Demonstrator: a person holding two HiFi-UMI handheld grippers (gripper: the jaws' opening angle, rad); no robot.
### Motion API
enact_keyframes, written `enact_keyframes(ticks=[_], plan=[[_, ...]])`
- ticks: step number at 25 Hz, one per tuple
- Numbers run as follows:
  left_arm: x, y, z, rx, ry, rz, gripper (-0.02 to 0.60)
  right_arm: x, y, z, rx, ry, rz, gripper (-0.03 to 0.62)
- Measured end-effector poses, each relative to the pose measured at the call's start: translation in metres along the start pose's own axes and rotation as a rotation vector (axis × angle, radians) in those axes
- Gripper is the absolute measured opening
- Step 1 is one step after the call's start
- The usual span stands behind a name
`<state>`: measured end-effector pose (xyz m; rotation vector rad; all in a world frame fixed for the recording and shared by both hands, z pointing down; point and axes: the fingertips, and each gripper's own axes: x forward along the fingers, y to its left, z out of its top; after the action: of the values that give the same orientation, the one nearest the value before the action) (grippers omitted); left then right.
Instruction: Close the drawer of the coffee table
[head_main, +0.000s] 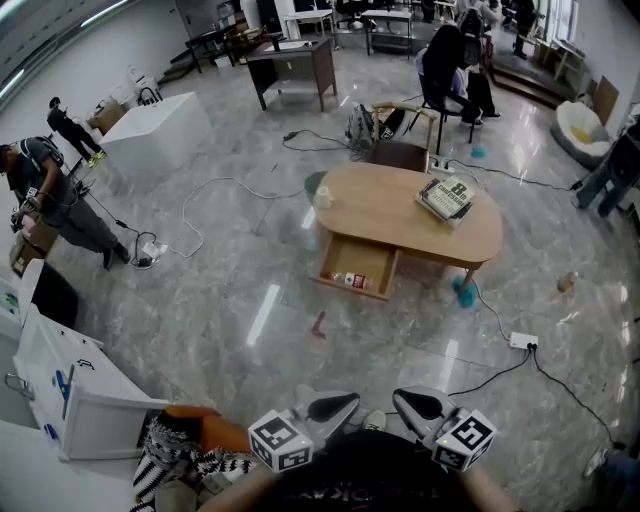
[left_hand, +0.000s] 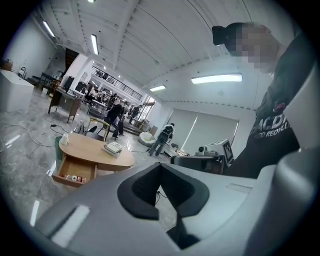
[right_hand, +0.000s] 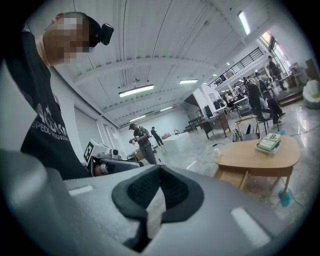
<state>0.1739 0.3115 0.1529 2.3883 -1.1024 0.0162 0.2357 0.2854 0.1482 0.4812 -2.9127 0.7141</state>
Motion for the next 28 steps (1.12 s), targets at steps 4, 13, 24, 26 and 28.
enact_keyframes(ticks=[4,13,24,26,28], plan=[[0.000,0.001,0.008,0.021,-0.003,0.020,0.002,-0.002,-0.008,0.005,0.012,-0.027,0.003,0.002],[0.005,0.016,0.026,0.031,-0.044,0.073,0.002,-0.005,-0.025,0.023,0.023,-0.054,-0.013,0.002],[0.008,0.039,0.044,0.064,-0.053,0.136,0.001,-0.007,-0.050,0.046,-0.002,-0.108,-0.009,0.002],[0.010,0.044,0.046,0.068,-0.048,0.142,0.000,-0.004,-0.056,0.046,-0.001,-0.108,-0.013,0.002],[0.011,0.050,0.047,0.065,-0.044,0.146,0.001,0.000,-0.062,0.047,0.002,-0.107,-0.018,0.002]])
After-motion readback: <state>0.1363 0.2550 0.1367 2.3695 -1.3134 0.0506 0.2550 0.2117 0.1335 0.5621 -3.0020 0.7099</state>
